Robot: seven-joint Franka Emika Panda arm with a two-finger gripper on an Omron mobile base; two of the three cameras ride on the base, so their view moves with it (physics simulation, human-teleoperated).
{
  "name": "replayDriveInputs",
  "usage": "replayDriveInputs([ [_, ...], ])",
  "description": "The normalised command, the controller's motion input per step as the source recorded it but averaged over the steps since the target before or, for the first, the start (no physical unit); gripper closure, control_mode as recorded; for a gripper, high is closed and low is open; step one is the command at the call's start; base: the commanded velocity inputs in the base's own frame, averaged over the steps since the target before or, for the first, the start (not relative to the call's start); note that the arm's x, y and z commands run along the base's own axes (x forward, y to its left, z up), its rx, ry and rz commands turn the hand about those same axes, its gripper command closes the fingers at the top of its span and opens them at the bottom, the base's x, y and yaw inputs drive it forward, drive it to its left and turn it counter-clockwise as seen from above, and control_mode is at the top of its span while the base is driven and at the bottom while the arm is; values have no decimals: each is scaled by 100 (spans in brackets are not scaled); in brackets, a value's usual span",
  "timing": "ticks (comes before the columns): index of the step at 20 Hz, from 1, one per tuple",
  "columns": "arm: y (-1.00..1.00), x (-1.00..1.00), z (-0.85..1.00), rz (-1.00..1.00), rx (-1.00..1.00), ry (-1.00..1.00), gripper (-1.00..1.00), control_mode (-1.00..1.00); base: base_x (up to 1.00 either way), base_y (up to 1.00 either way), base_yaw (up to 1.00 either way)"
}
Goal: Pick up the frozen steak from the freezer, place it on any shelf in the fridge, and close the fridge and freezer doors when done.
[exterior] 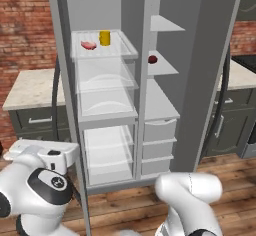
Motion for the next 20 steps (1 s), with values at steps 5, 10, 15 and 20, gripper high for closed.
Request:
replayDriveInputs([
  [5,40,62,-18,-18,0,0,-100,-100,0,0,0],
  [10,44,63,-16,-18,0,0,-100,-100,0,0,0],
  [15,22,68,-16,-14,0,0,-100,-100,0,0,0],
  [20,6,74,-15,-10,0,0,-100,-100,0,0,0],
])
